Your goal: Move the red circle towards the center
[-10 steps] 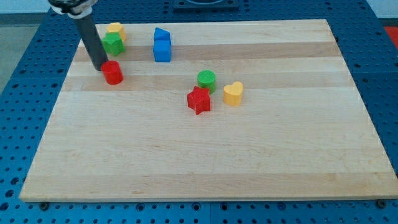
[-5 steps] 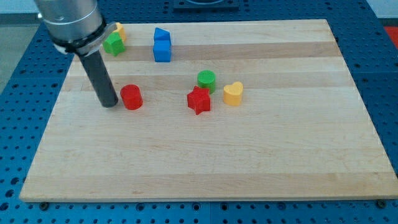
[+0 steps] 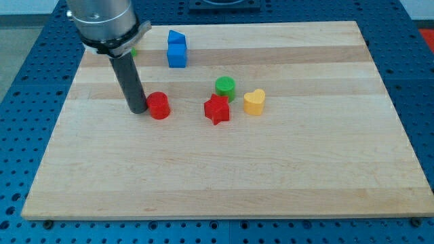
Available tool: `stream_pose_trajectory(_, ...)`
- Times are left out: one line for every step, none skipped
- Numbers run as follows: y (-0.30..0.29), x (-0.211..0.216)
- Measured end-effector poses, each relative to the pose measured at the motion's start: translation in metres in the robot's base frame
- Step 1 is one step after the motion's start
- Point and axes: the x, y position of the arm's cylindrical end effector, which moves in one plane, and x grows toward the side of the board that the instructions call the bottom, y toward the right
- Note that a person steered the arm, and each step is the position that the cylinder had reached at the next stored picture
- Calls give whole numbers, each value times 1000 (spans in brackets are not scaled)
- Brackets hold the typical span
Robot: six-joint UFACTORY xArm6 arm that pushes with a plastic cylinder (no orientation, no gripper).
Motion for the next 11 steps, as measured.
stream_pose_trajectory(15, 0)
stream_pose_trajectory(16, 12)
stream_pose_trajectory(16, 37)
stream_pose_trajectory(25, 37)
stream_pose_trajectory(39, 34)
stream_pose_trajectory(39, 30)
stream_pose_trajectory(13, 30)
stream_pose_trajectory(-13, 25)
stream_pose_trajectory(-12, 18)
stream_pose_trajectory(2, 18)
stream_pose_trajectory(20, 14)
